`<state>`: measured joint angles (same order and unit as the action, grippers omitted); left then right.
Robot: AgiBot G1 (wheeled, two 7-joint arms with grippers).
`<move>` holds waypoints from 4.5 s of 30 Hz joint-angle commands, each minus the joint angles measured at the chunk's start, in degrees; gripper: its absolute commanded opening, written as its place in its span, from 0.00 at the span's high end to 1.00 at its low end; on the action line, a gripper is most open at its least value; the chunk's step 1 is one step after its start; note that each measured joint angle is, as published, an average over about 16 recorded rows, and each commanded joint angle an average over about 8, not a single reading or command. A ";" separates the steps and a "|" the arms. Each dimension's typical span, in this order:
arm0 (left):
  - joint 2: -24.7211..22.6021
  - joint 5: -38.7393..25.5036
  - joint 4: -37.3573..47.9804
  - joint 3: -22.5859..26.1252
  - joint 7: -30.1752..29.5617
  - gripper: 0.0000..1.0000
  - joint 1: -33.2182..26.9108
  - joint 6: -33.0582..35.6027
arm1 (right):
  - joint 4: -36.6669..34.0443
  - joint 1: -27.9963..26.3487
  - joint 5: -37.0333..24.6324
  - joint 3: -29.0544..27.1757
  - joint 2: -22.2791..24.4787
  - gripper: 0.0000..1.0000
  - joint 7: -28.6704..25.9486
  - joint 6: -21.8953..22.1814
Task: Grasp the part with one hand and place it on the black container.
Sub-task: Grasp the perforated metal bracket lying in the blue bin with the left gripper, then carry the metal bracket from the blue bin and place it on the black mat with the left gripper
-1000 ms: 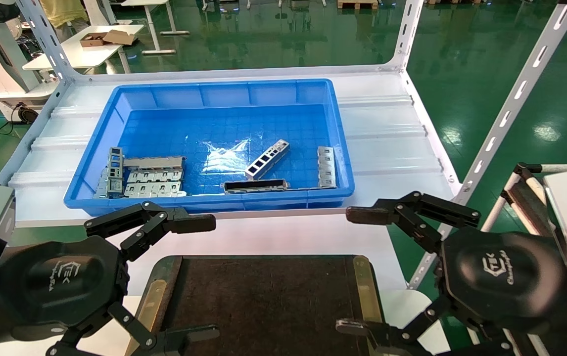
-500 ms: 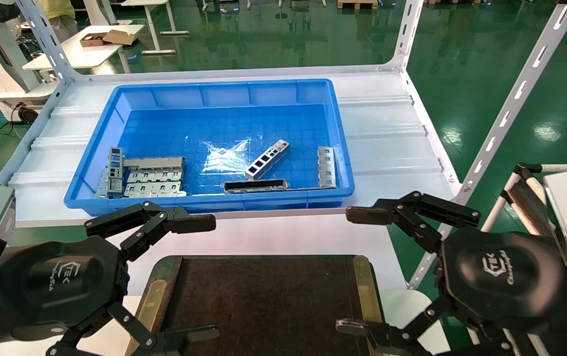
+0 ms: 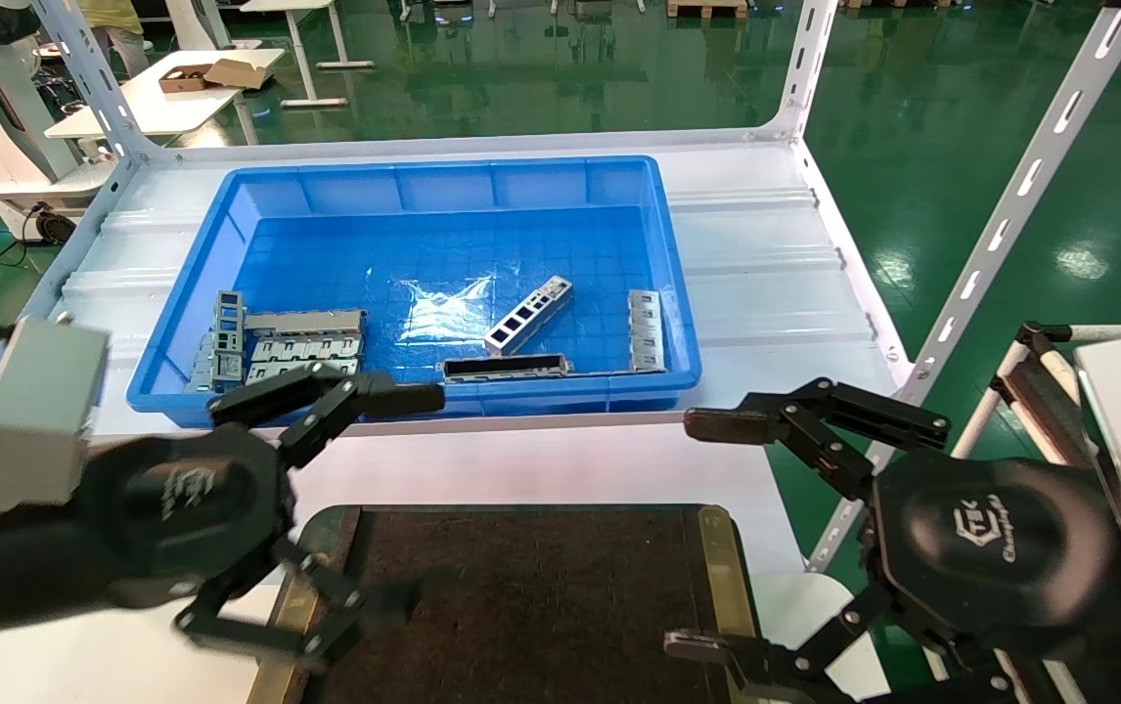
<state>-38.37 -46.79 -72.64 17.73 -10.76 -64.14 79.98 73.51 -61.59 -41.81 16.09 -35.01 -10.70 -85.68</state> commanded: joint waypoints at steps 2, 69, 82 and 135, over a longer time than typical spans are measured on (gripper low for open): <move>-1.23 -1.58 0.49 0.55 0.08 0.00 -0.89 -1.65 | 0.00 -0.01 0.01 0.01 0.00 0.00 0.01 0.00; -39.72 -25.71 60.11 21.59 7.79 1.00 -28.76 -36.93 | -0.01 -0.07 0.20 0.29 0.12 1.00 0.15 0.12; -39.58 -23.26 60.30 24.67 6.38 1.00 -28.34 -38.13 | -0.01 -0.08 0.23 0.34 0.14 1.00 0.17 0.14; -25.16 -3.63 51.59 20.20 14.07 1.00 -28.87 -10.45 | -0.01 -0.12 0.37 0.54 0.22 1.00 0.27 0.23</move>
<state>-63.28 -50.47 -21.99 38.03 2.83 -92.45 68.89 73.50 -61.71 -41.44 16.63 -34.78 -10.43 -85.45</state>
